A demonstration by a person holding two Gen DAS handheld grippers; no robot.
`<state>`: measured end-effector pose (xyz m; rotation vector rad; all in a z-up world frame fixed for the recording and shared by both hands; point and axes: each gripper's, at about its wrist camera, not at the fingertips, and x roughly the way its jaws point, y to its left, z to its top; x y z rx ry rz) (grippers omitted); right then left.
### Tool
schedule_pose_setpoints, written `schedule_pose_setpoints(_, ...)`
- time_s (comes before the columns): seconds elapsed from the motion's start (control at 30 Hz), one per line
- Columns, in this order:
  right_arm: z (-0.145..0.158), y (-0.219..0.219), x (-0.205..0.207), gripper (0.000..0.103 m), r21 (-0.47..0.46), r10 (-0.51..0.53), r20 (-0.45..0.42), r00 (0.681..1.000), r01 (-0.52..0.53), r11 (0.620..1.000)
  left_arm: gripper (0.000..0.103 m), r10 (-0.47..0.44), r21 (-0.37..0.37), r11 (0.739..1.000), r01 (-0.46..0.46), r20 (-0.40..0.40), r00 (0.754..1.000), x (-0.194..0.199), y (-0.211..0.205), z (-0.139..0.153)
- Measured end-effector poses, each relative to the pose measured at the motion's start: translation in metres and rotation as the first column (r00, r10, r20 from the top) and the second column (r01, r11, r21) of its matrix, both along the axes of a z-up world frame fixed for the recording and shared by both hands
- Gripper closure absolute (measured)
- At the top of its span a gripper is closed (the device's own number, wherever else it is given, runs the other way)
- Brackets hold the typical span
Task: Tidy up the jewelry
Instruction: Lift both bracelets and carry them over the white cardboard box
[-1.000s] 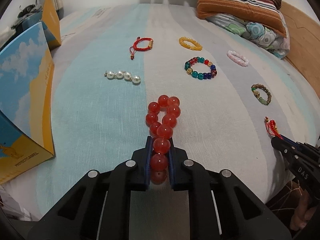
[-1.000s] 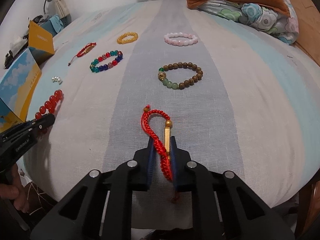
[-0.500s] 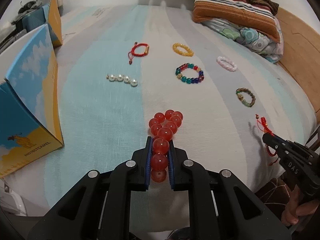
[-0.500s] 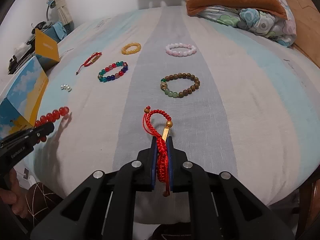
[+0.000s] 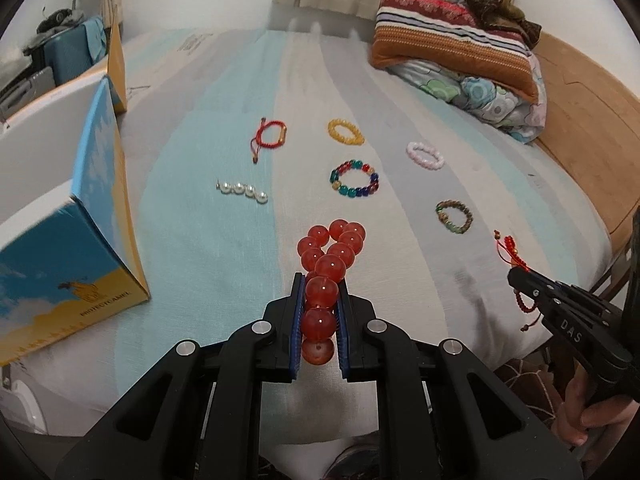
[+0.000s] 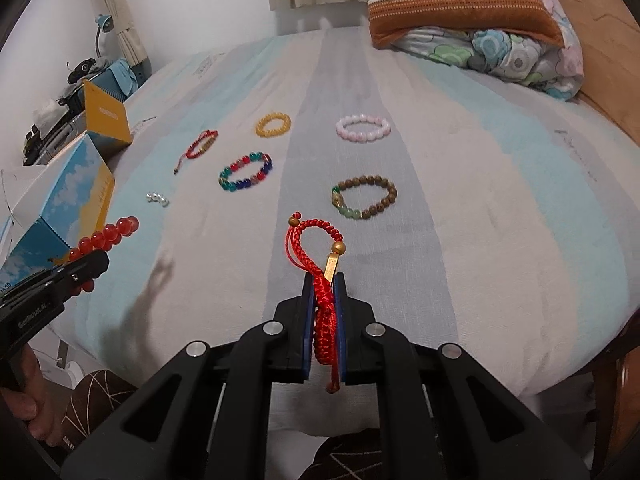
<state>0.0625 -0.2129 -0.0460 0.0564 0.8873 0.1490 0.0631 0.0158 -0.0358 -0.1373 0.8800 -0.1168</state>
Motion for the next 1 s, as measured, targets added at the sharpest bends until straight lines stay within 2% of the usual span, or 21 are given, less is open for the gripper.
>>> schedule_pose_setpoints(0.53, 0.06, 0.034, 0.025, 0.095, 0.012, -0.045, -0.001, 0.999, 0.045, 0.999, 0.09, -0.011, 0.017, 1.0, 0.01, 0.073, 0.997, 0.008, 0.026, 0.065)
schedule_pose_setpoints(0.77, 0.085, 0.06, 0.039, 0.095, -0.013, -0.025, 0.028, 0.999, 0.025, 1.0, 0.09, 0.003, -0.002, 1.0, -0.002, 0.097, 0.995, 0.015, 0.042, 0.093)
schedule_pose_setpoints(1.0, 0.109, 0.1, 0.043, 0.095, 0.012, 0.02, 0.066, 0.998, -0.021, 1.0, 0.09, 0.057, -0.011, 0.998, -0.056, 0.129, 0.99, 0.004, 0.072, 0.113)
